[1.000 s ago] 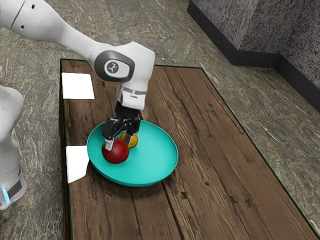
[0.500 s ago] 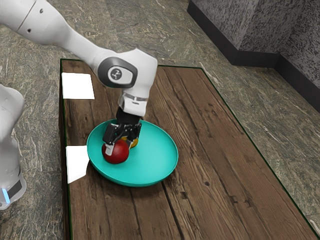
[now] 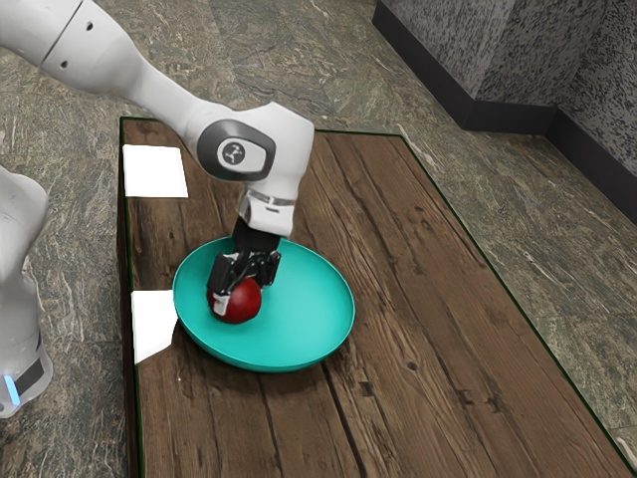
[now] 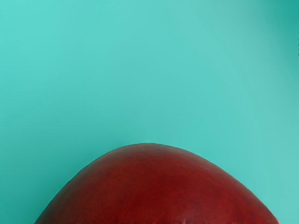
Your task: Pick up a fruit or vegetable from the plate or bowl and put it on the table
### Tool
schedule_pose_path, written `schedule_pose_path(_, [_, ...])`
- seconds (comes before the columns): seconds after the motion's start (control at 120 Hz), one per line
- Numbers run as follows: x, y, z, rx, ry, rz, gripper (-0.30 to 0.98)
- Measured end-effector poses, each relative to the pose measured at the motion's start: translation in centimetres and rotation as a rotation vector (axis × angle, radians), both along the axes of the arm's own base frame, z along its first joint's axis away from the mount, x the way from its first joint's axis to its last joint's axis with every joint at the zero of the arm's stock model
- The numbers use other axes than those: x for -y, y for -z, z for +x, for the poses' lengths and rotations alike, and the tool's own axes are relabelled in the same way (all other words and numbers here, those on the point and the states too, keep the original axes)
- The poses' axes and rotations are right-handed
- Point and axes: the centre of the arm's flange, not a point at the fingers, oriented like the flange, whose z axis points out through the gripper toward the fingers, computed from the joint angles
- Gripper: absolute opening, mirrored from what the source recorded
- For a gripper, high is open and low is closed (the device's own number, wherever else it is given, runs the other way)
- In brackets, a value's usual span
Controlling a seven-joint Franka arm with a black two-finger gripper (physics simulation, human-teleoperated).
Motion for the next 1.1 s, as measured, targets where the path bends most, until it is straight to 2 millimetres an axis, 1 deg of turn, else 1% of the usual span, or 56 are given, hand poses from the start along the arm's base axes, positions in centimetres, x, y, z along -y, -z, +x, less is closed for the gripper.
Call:
schedule_pose_path(0.067, [0.2, -0.6, 0.1, 0.016, 0.000, 0.002, 0.37])
schedule_pose_path(0.1, [0.8, -1.1, 0.4, 0.035, 0.010, 0.008, 0.34])
schedule_pose_path(0.15, [2.3, -2.7, 1.2, 0.079, 0.034, 0.020, 0.31])
schedule_pose_path(0.258, [6.5, -6.3, 4.0, 0.172, 0.089, 0.028, 0.30])
schedule_pose_path(0.333, [8.8, -7.8, 5.6, 0.211, 0.115, 0.026, 0.33])
schedule_pose_path(0.367, [9.7, -8.3, 6.4, 0.227, 0.126, 0.024, 0.36])
schedule_pose_path(0.417, [11.2, -9.0, 7.4, 0.244, 0.141, 0.019, 0.38])
schedule_pose_path(0.658, [19.0, -11.6, 12.8, 0.335, 0.230, -0.021, 0.41])
schedule_pose_path(0.733, [20.8, -12.1, 13.8, 0.360, 0.249, -0.033, 0.41])
schedule_pose_path(0.783, [21.5, -12.3, 13.9, 0.370, 0.257, -0.037, 0.41])
schedule_pose_path(0.833, [21.8, -12.5, 14.0, 0.376, 0.259, -0.039, 0.41])
schedule_pose_path(0.883, [21.7, -12.5, 14.1, 0.378, 0.255, -0.040, 0.49])
schedule_pose_path(0.933, [21.5, -12.5, 14.3, 0.377, 0.249, -0.042, 0.55])
schedule_pose_path(1.1, [21.0, -12.5, 14.5, 0.376, 0.237, -0.048, 0.63])
